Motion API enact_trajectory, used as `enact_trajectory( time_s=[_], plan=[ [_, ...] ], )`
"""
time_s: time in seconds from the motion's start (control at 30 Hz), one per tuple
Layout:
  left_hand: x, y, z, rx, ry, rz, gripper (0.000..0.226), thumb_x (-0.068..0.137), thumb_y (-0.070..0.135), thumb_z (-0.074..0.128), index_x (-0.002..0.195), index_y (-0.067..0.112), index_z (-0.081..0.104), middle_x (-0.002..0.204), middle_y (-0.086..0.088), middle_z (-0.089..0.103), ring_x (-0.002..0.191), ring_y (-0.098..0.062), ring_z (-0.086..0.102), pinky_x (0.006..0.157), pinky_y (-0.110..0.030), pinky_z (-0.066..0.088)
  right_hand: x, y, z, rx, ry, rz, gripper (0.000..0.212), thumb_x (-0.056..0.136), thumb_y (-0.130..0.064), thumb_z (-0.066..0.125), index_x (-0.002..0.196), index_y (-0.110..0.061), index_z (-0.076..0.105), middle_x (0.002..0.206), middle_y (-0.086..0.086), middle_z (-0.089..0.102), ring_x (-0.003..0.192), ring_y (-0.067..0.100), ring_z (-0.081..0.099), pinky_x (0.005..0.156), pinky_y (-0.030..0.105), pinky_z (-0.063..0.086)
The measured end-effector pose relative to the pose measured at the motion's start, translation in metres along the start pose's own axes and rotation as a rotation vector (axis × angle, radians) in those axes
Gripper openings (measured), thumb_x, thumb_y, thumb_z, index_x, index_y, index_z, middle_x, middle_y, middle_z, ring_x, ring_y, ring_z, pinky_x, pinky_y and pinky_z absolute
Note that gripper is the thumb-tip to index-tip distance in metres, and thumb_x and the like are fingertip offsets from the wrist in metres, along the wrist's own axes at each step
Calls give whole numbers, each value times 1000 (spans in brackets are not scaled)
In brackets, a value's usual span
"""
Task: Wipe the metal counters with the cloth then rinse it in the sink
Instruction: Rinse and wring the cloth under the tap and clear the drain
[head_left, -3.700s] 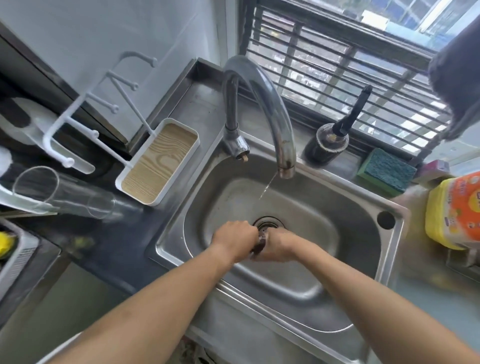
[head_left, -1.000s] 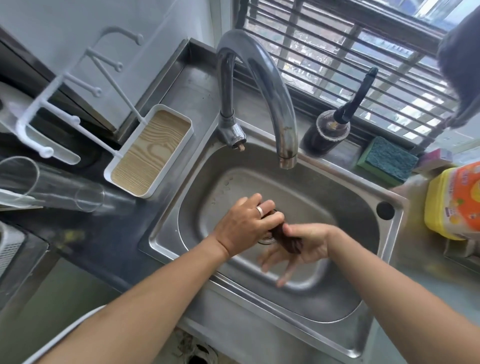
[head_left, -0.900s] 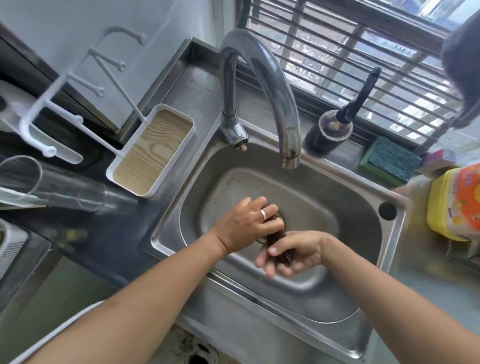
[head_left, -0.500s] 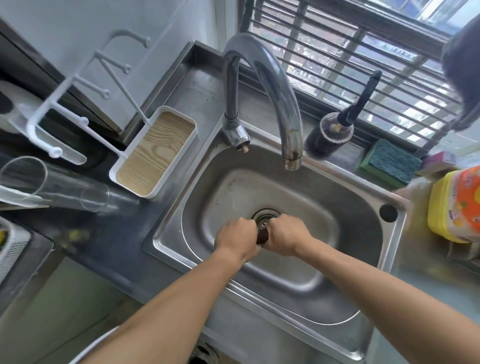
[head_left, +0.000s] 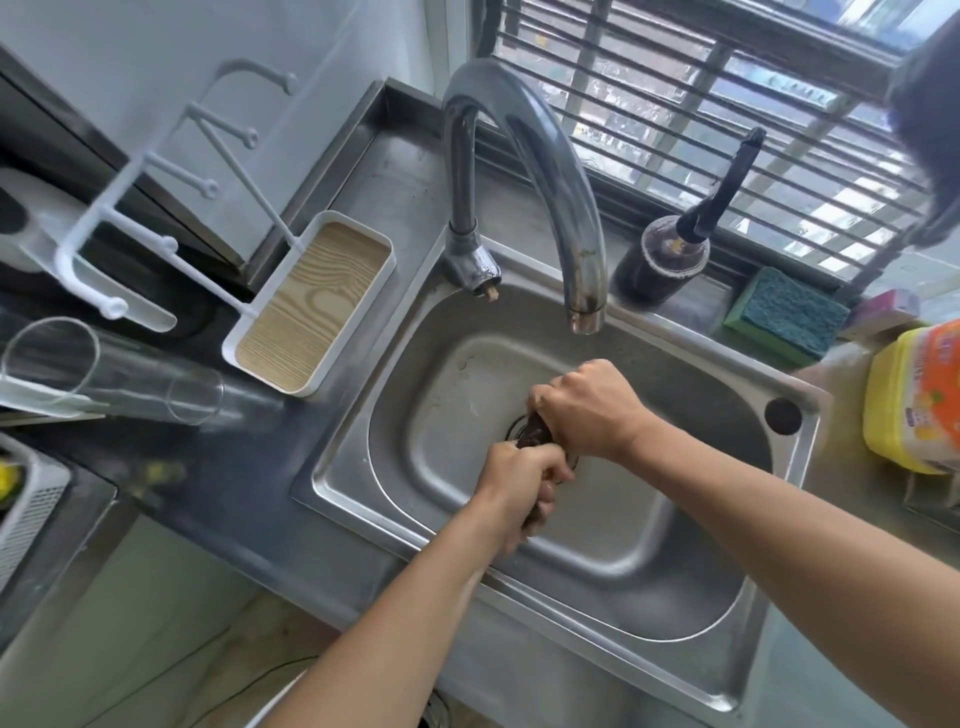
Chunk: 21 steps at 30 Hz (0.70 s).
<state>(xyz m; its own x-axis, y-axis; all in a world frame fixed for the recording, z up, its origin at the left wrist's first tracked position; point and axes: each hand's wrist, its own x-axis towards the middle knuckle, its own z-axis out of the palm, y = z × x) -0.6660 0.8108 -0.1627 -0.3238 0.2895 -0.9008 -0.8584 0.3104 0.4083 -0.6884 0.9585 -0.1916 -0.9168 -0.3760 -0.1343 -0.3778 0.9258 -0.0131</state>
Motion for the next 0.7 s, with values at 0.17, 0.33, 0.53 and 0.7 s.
enact_trajectory(
  time_s=[0.17,0.33,0.53,0.7],
  plan=[
    [-17,22,-5,32,-198,-34,40,82,14,55,54,25,29,43,9,27,36,-9,23,36,-12,15,-8,9,-10,73,220,55,10,66,-27,72,61,-23,64,47,-2,59,39,27,57,47,22,31],
    [11,17,-7,1231,455,665,6,83,18,56,88,19,57,92,-10,67,90,-35,59,70,-40,46,-48,-22,14,306,339,560,20,83,-24,69,68,-19,56,62,2,64,56,30,63,48,32,42],
    [39,-14,-20,1320,554,846,28,81,5,58,103,21,61,115,-4,54,109,-29,49,85,-39,44,-55,-49,22,779,25,848,18,76,-20,71,82,-20,54,83,2,67,80,28,62,61,35,40],
    [45,-17,-20,1456,440,695,27,85,13,58,110,24,63,113,-7,60,111,-32,56,87,-42,46,-55,-56,26,865,-183,942,23,74,-17,74,87,-21,56,85,2,66,89,29,66,63,30,39]
  ],
)
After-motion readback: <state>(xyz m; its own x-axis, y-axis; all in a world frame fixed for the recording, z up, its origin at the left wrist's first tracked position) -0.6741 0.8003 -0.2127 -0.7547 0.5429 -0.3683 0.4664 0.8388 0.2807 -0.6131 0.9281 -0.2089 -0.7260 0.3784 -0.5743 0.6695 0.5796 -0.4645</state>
